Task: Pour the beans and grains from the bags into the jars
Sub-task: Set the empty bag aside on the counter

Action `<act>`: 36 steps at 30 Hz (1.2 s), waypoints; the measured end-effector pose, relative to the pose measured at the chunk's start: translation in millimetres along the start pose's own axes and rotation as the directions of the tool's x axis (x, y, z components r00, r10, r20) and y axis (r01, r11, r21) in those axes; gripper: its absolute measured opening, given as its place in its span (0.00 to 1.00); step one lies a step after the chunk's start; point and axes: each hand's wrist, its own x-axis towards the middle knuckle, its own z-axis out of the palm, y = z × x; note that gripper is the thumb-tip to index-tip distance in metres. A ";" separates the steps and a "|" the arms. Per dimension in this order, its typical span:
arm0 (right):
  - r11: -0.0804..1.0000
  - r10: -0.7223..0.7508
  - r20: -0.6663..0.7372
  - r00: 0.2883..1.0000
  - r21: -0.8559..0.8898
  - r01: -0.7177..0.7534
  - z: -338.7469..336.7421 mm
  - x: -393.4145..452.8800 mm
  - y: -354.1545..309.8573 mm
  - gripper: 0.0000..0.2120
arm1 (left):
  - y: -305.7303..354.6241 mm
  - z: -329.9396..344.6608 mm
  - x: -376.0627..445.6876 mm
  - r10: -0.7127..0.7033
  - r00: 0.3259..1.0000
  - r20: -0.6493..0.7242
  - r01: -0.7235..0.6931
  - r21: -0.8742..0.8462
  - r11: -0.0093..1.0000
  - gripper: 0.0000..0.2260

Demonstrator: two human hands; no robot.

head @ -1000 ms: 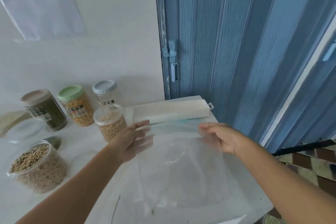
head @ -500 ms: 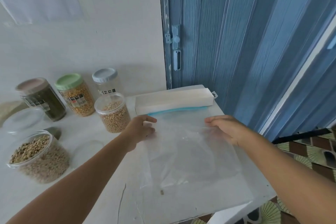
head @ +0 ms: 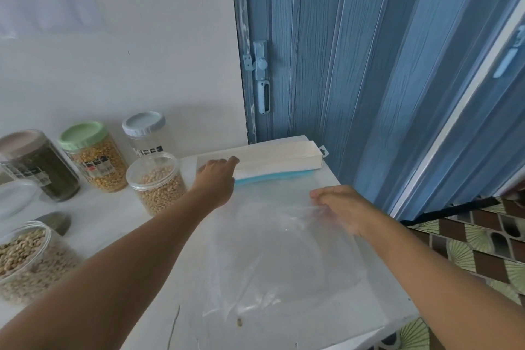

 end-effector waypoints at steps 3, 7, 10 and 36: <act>1.000 0.003 -0.005 1.000 0.015 -0.003 -0.1 2.2 2.7 0.08 | -3.9 3.6 9.2 -0.068 0.998 0.014 0.070 -0.170 0.983 0.18; 0.996 -0.024 -0.015 1.000 0.090 0.025 0.9 3.2 0.4 0.08 | -8.2 -11.1 23.2 -0.073 0.995 -0.065 0.046 -0.350 0.936 0.15; 0.984 -0.048 -0.038 0.998 0.170 0.054 6.3 7.4 -3.0 0.11 | -7.2 -25.6 26.4 -0.026 0.995 -0.092 -0.012 -0.386 0.923 0.14; 0.373 -0.220 0.448 0.866 -0.782 0.499 32.2 -77.6 -28.7 0.32 | 38.5 -9.3 -150.0 0.266 0.937 0.224 -0.149 -0.434 0.889 0.37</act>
